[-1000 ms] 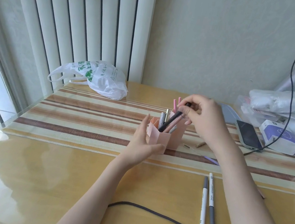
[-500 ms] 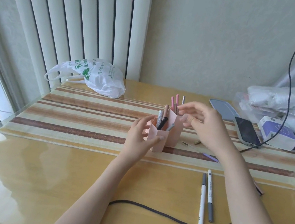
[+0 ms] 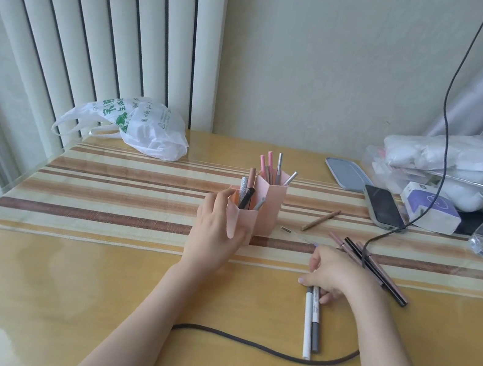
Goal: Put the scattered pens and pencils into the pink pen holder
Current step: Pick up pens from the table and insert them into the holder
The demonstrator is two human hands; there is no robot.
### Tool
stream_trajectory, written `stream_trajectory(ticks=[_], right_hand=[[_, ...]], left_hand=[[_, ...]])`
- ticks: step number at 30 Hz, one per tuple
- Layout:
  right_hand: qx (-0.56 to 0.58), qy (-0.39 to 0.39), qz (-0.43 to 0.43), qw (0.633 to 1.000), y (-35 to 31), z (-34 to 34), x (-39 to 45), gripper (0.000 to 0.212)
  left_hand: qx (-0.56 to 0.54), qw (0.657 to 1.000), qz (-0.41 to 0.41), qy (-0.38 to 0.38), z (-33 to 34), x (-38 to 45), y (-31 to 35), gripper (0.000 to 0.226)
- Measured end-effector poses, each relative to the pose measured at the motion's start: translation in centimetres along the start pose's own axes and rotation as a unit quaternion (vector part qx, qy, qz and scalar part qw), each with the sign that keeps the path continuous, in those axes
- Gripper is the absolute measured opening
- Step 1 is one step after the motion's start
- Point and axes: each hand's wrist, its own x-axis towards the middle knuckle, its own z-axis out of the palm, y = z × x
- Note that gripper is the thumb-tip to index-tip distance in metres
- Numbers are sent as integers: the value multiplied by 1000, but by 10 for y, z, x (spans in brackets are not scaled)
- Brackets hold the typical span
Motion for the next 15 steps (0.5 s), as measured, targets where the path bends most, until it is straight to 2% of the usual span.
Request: stream_trajectory(ticks=[3,6,7,9,11,13,15], right_hand=[[11,-3,-9,1000,-3,-2,1,11],[17,28,-12,999,-4,-1,1,8],[35,37,-16,999,-2,1,3,10],[147,39,-34,988,-1,4,8,10],[289,32,-66,955,-2,3,12,8],[415,29,-87,905,-4,1,13,6],[509,34,-93,855,-7,2,16,5]], left_hand=[[26,999,23,4,0,-1,2,64],[111,990,88,23,1,-3,3,66],[134,985,103,42,1,-4,4,68],[144,976,139,89,2,-3,7,67],[122,967,186,125,0,-4,12,60],[107,958,221,150,-3,-5,16,52],[114,953,244,138,-4,-6,19,49]])
